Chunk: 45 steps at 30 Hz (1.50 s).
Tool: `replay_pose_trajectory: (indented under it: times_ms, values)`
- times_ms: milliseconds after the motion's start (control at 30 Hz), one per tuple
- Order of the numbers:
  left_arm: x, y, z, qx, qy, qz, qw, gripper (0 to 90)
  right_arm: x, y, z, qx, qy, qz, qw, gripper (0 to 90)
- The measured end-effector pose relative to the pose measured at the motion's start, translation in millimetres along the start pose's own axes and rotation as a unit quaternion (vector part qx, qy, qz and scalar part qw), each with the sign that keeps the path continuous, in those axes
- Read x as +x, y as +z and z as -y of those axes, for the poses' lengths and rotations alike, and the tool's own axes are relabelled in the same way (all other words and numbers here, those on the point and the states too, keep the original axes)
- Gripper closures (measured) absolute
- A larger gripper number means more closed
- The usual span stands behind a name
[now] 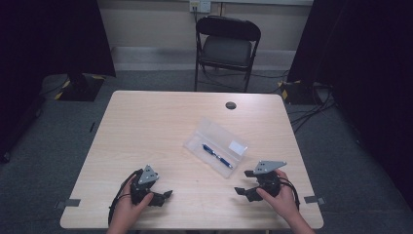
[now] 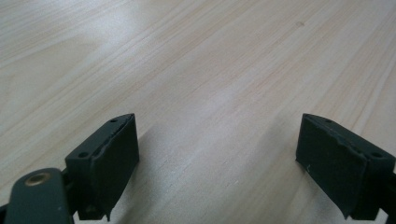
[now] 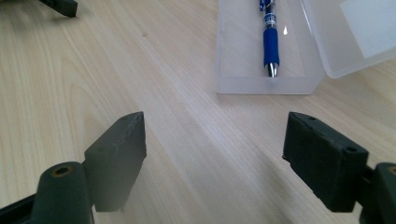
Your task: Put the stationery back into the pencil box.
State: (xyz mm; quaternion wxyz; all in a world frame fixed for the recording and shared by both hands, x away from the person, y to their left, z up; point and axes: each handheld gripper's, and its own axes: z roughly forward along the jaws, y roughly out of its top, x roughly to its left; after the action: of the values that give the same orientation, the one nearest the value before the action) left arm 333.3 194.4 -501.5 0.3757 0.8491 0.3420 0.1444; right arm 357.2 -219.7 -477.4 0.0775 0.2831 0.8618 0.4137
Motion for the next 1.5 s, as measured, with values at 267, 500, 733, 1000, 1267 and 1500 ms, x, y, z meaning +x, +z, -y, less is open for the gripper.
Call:
replay_pose_trajectory:
  times_ms: [267,500,733,1000,1267,1500]
  values:
    - [0.0,0.0,0.0,0.0,0.0,0.0,1.0,12.7,-4.8,-4.5,3.1,-0.004,0.006,0.005,1.0,20.5]
    - [0.0,0.0,0.0,0.0,0.0,0.0,1.0,12.7,-8.7,-6.9,7.4,-0.001,0.006,0.01,0.9999,20.5]
    - [0.0,0.0,0.0,0.0,0.0,0.0,1.0,12.7,-11.9,-10.2,11.9,0.0,0.01,0.014,0.9998,20.7]
    - [0.0,0.0,0.0,0.0,0.0,0.0,1.0,12.7,-16.3,-14.5,17.2,0.0,0.016,0.021,0.9997,20.8]
    - [0.0,0.0,0.0,0.0,0.0,0.0,1.0,12.7,-20.0,-19.5,21.9,-0.006,0.022,0.022,0.9995,20.8]
    - [0.0,0.0,0.0,0.0,0.0,0.0,1.0,12.7,-24.3,-22.4,26.5,-0.006,0.029,0.029,0.9991,20.8]
